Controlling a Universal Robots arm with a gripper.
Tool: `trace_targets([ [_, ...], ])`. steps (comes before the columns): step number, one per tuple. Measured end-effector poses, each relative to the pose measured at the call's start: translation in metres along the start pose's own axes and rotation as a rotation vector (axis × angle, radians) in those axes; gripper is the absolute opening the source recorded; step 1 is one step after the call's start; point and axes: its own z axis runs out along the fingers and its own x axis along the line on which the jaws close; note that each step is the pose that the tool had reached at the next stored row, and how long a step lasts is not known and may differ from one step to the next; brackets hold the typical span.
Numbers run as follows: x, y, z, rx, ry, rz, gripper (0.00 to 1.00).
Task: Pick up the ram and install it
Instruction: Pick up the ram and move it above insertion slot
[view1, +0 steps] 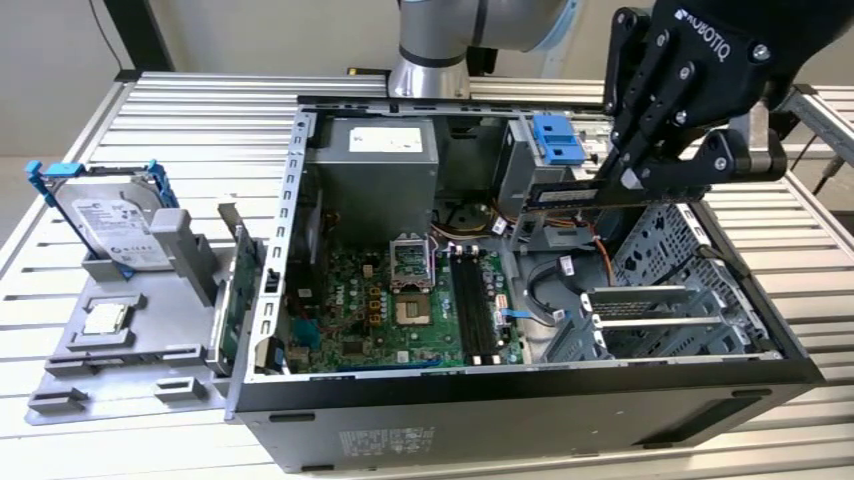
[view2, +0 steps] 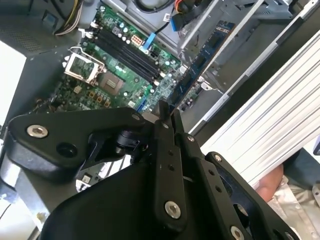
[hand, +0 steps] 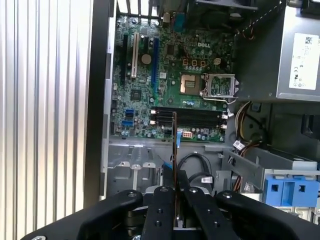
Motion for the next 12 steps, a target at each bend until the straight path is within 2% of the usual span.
trace_targets([
  [12,-0.0155,0.0129,0.0019,0.0001,0.0000,0.000,0.00],
])
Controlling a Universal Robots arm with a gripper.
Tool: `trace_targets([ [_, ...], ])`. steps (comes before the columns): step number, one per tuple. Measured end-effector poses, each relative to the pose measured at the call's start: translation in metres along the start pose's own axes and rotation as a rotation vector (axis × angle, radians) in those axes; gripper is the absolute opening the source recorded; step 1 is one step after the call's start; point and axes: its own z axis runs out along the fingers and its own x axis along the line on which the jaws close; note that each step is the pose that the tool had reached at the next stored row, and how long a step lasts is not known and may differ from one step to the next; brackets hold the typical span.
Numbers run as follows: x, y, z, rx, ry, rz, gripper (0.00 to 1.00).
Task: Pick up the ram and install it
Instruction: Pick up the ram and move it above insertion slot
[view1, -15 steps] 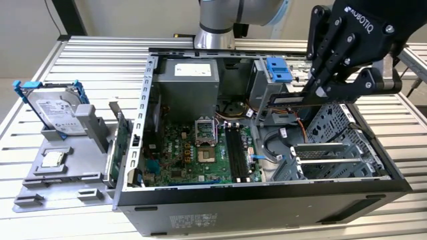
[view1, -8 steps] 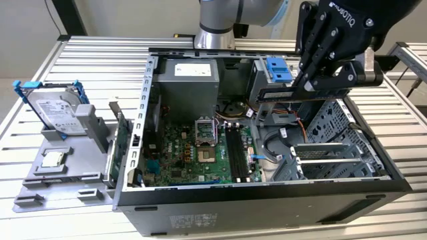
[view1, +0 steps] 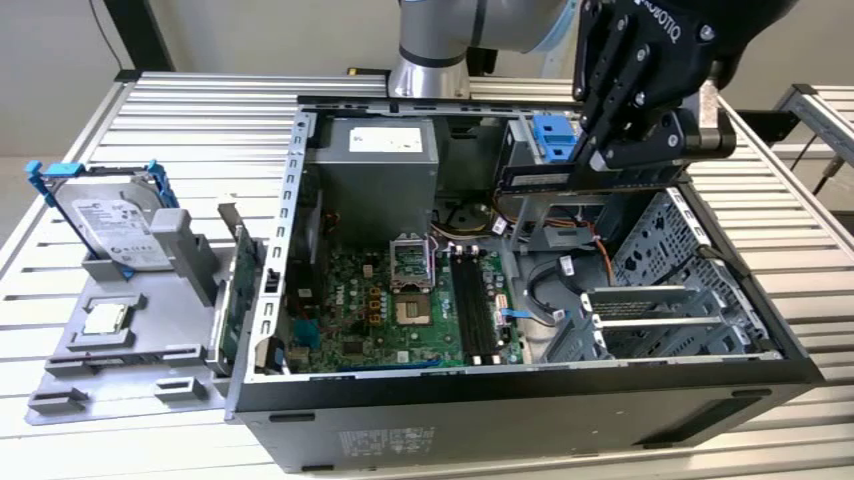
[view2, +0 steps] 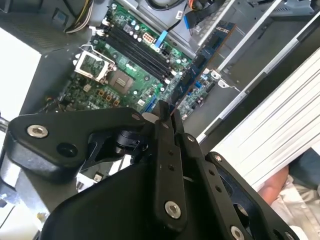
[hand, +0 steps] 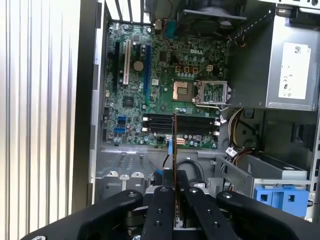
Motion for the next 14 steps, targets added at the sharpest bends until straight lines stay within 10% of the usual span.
trace_targets([
  [14,-0.0176,0.0087,0.0023,0.0000,0.0001,0.000,0.00],
])
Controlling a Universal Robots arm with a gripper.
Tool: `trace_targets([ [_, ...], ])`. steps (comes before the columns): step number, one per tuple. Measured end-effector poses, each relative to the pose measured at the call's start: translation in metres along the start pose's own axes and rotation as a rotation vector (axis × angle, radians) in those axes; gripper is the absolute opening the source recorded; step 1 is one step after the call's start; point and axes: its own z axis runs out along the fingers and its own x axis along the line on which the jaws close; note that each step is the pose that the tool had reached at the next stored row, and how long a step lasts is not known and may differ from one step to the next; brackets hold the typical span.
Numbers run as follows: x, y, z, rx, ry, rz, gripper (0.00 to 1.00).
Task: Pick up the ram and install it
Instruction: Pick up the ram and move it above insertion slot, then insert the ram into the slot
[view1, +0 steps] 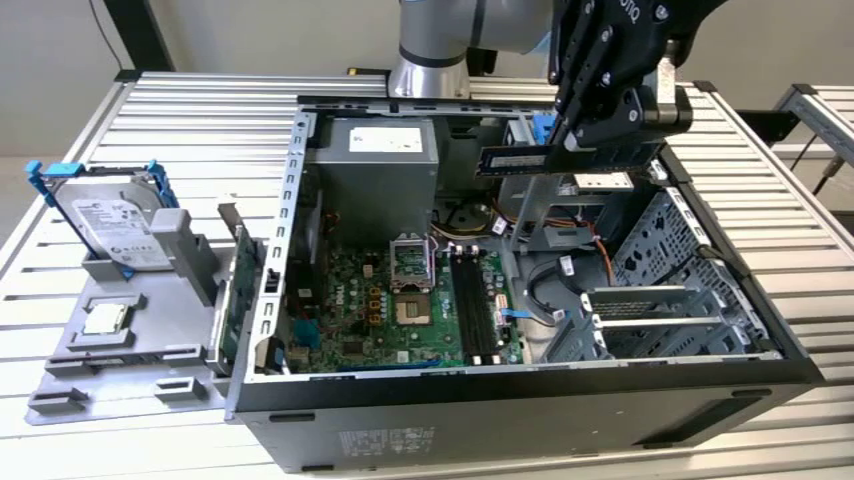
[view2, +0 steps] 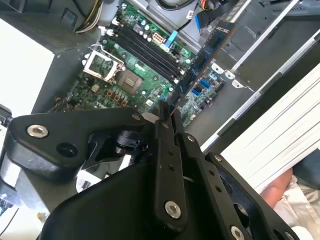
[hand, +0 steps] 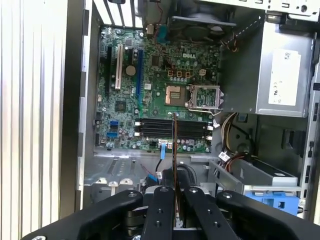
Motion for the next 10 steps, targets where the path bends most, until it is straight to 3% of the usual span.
trace_targets([
  [5,-0.0143,-0.0003,0.0016,0.0002,-0.0001,0.002,0.00],
  [10,-0.0181,-0.0005,0.0025,0.0026,-0.0008,0.028,0.00],
])
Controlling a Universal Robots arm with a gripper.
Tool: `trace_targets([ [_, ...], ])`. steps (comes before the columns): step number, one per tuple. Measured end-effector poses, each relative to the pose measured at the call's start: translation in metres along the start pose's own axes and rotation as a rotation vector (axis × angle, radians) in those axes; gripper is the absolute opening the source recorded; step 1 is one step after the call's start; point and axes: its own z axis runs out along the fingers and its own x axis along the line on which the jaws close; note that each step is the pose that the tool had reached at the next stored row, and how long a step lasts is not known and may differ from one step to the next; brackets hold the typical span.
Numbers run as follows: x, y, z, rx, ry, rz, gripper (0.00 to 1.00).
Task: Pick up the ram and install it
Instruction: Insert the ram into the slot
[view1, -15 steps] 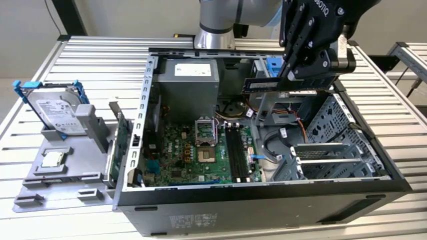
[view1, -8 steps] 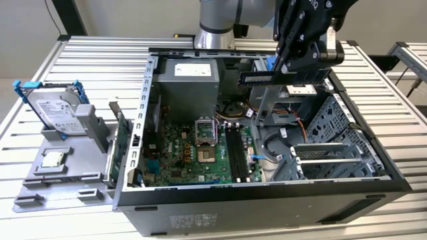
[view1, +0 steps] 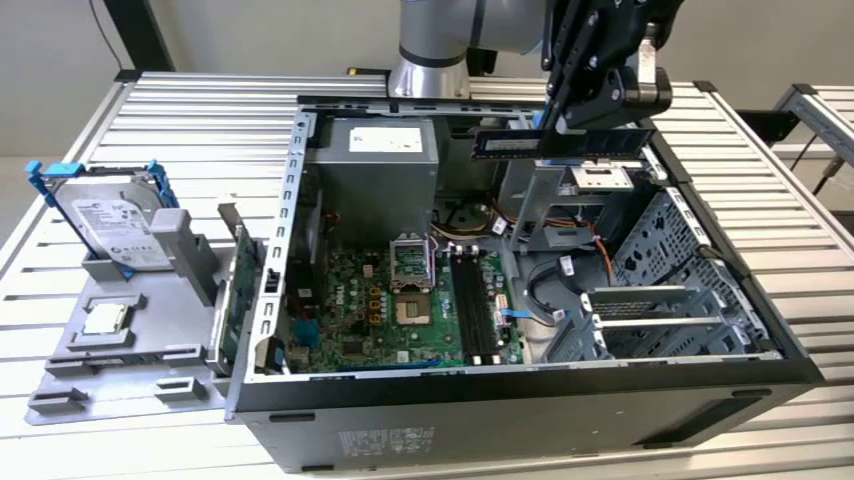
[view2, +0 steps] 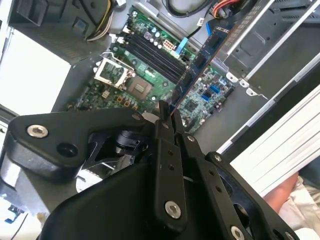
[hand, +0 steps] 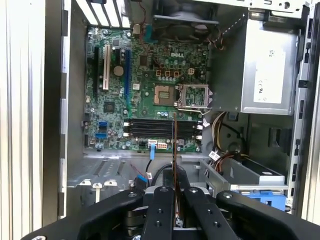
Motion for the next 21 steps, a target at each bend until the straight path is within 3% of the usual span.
trace_targets([
  [16,-0.0024,-0.0001,0.0008,0.0011,-0.0004,0.011,0.00],
  [21,-0.0029,-0.0005,0.0081,0.0010,0.0000,0.011,0.00],
])
